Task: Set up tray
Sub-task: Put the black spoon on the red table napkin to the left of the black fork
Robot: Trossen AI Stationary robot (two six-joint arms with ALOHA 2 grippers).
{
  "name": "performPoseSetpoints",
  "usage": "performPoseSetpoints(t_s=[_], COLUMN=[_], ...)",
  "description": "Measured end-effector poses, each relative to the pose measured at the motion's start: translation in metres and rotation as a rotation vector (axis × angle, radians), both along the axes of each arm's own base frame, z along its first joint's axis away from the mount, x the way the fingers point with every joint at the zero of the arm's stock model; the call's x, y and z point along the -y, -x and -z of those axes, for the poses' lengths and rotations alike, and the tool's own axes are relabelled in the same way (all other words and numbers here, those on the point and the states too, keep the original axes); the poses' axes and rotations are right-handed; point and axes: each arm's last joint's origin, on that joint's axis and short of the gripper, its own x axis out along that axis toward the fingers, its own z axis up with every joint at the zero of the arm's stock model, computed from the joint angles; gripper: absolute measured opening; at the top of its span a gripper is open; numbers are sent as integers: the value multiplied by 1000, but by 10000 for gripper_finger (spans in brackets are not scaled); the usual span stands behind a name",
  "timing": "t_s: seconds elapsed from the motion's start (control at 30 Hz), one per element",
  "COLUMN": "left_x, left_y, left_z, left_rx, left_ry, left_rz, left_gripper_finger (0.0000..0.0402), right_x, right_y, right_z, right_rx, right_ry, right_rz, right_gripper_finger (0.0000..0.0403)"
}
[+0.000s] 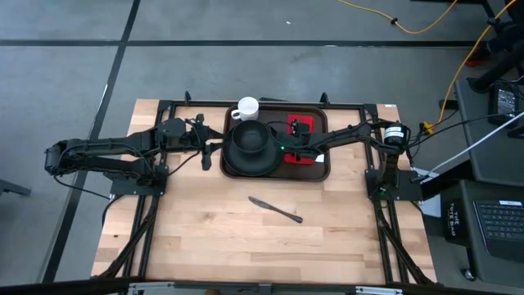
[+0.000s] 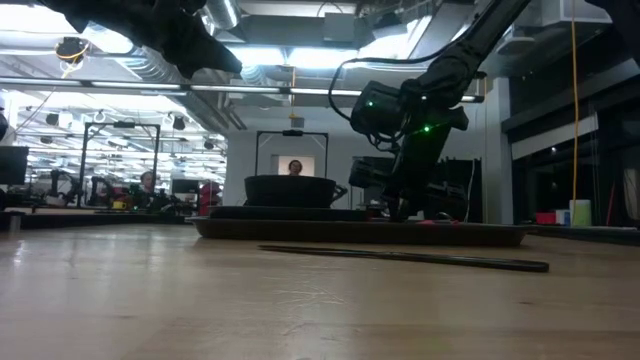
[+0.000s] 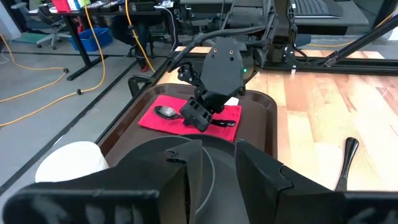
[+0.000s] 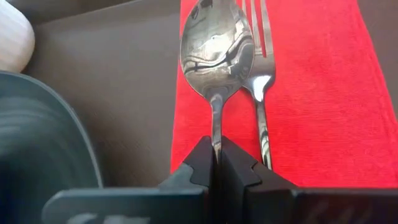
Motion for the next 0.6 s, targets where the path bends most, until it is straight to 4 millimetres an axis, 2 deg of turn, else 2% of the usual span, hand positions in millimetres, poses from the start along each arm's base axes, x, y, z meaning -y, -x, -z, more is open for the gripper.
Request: performPoseSetpoints(t_s=[0.4, 0.6], left_x=[0, 0], left_y=[0, 0], left_z=[0, 0], left_rx=[0, 0], left_ry=[0, 0], left_rz=[0, 0], left_gripper_finger=[89, 88], right_x=[0, 0], right_y=[0, 0], right_z=[0, 0], right_rx=[0, 3], right_ry=[0, -3], right_rz=[0, -2], right_gripper_finger=[15, 32])
